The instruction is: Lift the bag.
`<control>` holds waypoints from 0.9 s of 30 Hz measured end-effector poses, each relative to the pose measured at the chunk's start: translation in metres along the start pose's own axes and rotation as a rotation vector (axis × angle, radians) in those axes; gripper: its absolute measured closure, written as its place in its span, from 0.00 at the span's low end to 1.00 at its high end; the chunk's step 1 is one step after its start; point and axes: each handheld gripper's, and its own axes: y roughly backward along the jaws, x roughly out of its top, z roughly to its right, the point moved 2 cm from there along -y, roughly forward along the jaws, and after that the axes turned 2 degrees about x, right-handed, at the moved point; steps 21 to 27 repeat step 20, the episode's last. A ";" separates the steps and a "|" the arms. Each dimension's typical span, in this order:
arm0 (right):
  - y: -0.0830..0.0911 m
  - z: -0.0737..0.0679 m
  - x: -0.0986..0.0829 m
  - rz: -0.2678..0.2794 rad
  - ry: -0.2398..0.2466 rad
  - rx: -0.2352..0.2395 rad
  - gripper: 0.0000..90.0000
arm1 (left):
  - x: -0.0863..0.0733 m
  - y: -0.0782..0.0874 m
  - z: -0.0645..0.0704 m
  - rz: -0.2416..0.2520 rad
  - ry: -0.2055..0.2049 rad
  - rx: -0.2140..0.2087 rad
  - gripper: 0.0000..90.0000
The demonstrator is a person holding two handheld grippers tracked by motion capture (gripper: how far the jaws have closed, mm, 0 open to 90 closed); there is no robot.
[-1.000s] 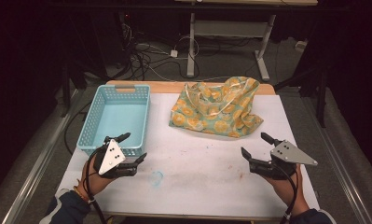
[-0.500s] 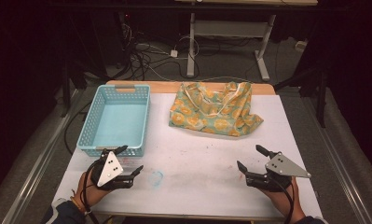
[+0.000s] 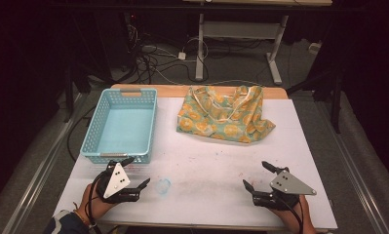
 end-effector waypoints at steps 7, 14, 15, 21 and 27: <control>-0.002 -0.001 0.001 -0.001 0.006 0.009 0.20 | 0.000 0.001 -0.001 -0.002 0.000 0.006 0.20; -0.003 0.001 0.000 -0.002 0.006 0.014 0.19 | 0.001 -0.001 -0.001 -0.008 -0.003 0.000 0.20; -0.003 0.001 0.000 -0.003 0.004 0.012 0.19 | 0.001 -0.002 -0.001 -0.012 -0.003 -0.003 0.20; -0.003 0.003 -0.001 -0.007 0.001 0.027 0.22 | 0.002 -0.006 0.001 -0.023 -0.020 -0.009 0.20; -0.003 0.003 -0.001 -0.007 0.001 0.027 0.22 | 0.002 -0.006 0.001 -0.023 -0.020 -0.009 0.20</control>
